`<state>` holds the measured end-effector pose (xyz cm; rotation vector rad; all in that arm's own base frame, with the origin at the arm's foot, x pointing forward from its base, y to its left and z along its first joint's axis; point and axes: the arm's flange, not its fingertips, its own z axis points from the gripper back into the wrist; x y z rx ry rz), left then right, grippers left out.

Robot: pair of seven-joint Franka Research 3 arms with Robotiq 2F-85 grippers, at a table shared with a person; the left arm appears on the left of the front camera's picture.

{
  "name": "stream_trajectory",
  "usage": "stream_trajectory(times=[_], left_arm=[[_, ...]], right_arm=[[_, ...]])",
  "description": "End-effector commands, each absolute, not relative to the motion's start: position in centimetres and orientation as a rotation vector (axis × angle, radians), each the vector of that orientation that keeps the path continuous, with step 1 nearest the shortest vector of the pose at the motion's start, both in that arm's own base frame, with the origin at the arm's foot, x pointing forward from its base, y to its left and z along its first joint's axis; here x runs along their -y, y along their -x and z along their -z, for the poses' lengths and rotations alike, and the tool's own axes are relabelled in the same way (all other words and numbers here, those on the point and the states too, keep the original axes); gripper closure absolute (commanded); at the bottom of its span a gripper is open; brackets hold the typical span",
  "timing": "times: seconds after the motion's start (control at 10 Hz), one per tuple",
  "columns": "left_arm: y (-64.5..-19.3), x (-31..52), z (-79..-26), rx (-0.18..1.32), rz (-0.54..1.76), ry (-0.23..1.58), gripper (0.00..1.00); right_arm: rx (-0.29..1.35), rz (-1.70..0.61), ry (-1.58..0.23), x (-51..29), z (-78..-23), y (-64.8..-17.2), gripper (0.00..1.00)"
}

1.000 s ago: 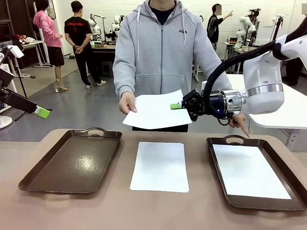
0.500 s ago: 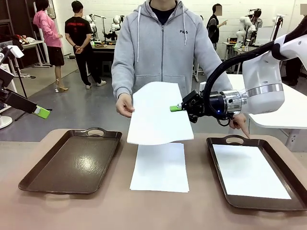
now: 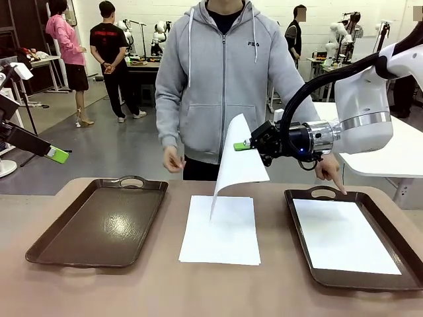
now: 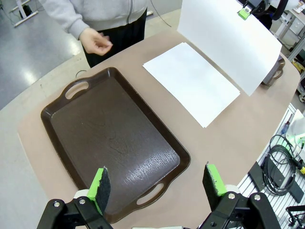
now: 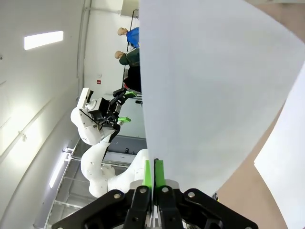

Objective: Sort the A4 documents.
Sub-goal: Receive the A4 Paper, then place the A4 Paper in the designated Handle tray.

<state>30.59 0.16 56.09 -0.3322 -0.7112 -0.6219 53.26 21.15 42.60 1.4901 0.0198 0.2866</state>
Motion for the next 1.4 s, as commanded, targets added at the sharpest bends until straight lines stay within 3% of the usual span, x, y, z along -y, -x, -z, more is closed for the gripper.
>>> stream_trajectory(times=[0.0, 1.3], left_arm=[[-30.66, -0.14, -56.02, 0.710, 0.620, 0.329, 0.00], [-30.66, -0.14, -56.02, 0.710, 0.620, 0.329, 0.00]], right_arm=[[-0.020, -0.280, -1.487, -21.13, -42.37, -53.27, 1.00], [-0.021, -0.285, -1.490, -21.14, -42.50, -53.27, 0.99]])
